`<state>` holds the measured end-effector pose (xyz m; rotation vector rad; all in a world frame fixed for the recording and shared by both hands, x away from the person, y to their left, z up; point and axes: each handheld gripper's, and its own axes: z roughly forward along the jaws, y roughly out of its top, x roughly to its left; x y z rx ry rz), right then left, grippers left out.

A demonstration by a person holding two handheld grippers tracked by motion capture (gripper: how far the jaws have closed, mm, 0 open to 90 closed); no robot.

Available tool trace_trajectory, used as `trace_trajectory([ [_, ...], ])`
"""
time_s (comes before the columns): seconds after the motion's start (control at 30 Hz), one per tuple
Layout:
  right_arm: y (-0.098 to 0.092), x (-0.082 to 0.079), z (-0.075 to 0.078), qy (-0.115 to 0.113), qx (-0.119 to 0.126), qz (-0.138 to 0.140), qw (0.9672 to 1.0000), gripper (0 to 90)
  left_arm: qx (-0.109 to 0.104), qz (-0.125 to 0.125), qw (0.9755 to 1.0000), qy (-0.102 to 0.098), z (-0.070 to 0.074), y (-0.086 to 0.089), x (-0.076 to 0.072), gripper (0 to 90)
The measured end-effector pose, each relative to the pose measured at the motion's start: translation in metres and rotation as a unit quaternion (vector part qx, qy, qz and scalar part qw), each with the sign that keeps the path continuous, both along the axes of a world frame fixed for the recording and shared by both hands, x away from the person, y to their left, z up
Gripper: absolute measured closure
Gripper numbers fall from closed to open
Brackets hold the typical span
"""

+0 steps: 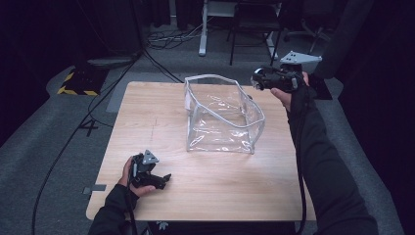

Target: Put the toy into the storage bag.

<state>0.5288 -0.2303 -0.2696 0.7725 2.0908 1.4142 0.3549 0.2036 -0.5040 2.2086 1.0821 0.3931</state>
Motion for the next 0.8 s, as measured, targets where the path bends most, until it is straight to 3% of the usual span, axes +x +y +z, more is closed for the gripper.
trace_trajectory([
  [0.27, 0.013, 0.0, -0.002, 0.003, -0.003, 0.015, 0.9999, 48.9, 0.0, 0.001, 1.0, -0.001, 0.0, 0.0, 0.0, 0.6],
  [0.8, 0.038, -0.001, -0.005, 0.005, -0.032, 0.042, 0.9986, 48.8, 0.0, 0.001, 1.0, -0.001, 0.0, 0.0, 0.0, 0.6],
])
